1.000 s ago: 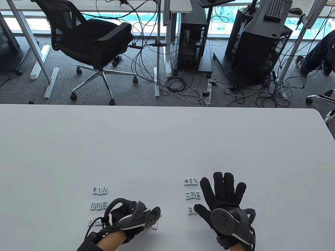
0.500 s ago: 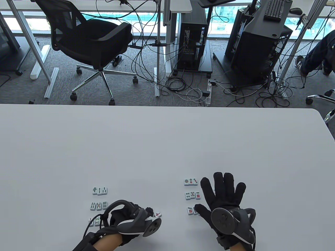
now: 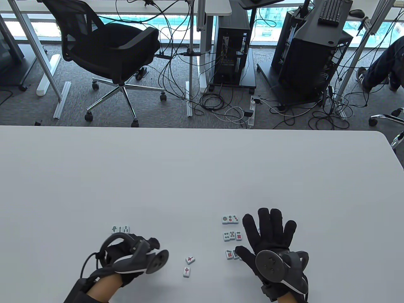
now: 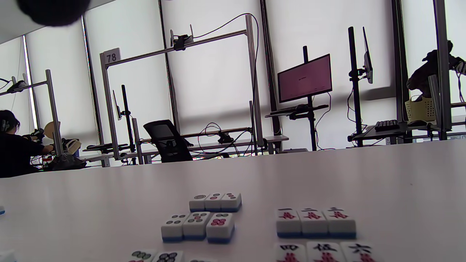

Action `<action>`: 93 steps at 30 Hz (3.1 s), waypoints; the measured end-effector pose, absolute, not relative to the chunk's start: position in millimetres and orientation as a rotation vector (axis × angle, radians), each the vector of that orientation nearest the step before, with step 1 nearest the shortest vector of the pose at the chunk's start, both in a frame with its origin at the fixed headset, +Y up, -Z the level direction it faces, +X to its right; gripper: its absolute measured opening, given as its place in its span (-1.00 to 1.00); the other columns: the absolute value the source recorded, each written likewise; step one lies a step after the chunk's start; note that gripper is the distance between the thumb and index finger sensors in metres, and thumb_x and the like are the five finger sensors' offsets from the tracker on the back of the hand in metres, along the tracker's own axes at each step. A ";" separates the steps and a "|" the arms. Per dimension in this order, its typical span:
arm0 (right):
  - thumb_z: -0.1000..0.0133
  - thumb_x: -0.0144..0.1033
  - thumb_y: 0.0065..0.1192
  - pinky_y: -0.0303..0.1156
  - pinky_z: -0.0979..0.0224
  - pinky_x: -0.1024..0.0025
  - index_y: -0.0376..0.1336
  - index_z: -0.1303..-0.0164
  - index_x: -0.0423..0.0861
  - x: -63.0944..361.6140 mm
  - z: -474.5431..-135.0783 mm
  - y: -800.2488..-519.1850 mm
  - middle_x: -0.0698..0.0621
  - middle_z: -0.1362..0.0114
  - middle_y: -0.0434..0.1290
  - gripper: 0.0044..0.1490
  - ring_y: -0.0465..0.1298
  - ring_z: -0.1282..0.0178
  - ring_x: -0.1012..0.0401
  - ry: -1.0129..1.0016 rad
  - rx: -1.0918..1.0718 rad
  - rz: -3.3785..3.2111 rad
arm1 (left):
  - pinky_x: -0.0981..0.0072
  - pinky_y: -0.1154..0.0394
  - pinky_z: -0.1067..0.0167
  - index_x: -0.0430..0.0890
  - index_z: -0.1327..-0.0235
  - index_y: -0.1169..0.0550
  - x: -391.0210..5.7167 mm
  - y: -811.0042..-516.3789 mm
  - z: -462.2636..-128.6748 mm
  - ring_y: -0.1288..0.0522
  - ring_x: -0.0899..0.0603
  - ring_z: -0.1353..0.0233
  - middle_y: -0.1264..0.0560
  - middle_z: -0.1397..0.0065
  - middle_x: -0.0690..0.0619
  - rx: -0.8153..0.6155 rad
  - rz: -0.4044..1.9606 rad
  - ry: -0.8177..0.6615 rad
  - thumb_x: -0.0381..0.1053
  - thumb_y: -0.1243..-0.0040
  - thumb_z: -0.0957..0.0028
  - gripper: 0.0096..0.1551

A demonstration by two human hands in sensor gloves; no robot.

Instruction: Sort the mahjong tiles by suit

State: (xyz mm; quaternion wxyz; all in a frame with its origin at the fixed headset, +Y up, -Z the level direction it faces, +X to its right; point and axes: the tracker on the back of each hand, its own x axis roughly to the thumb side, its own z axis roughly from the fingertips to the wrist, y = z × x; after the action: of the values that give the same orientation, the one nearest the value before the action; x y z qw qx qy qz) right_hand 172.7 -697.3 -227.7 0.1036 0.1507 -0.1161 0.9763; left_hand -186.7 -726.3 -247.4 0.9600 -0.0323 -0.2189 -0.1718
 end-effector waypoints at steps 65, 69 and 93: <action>-0.01 0.33 -0.07 -0.43 -0.50 -0.45 -0.34 -0.61 0.22 173.2 -230.0 -702.0 -0.11 -0.73 -0.38 0.05 -0.44 -0.65 -0.17 -0.295 0.433 2.880 | 0.16 -0.63 0.27 0.03 -0.10 -0.60 -95.8 -748.4 -241.5 -0.67 0.07 0.46 -0.74 0.30 0.24 -0.190 -0.260 -0.626 0.40 -0.33 0.42 -0.18; -0.01 0.33 -0.07 -0.43 -0.50 -0.45 -0.34 -0.61 0.22 173.4 -230.0 -702.4 -0.11 -0.73 -0.38 0.05 -0.44 -0.65 -0.17 -0.287 0.430 2.882 | 0.17 -0.64 0.25 0.04 -0.15 -0.57 -89.0 -757.7 -238.5 -0.67 0.08 0.43 -0.73 0.28 0.26 -0.194 -0.346 -0.662 0.34 -0.38 0.43 -0.17; -0.02 0.32 -0.06 -0.42 -0.50 -0.45 -0.34 -0.61 0.22 175.3 -231.8 -703.7 -0.11 -0.73 -0.37 0.05 -0.42 -0.66 -0.17 -0.262 0.415 2.878 | 0.19 -0.64 0.33 -0.14 0.04 -0.63 -105.0 -743.6 -237.9 -0.66 0.09 0.52 -0.73 0.39 0.26 -0.083 -0.310 -0.715 0.28 -0.40 0.39 -0.27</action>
State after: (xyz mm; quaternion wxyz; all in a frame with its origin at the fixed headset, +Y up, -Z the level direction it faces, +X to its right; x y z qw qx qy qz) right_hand 175.3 -703.7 -231.8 0.1109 0.1413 -0.0892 0.9797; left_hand -105.0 -743.6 -237.9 0.9242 -0.0404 -0.3484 -0.1510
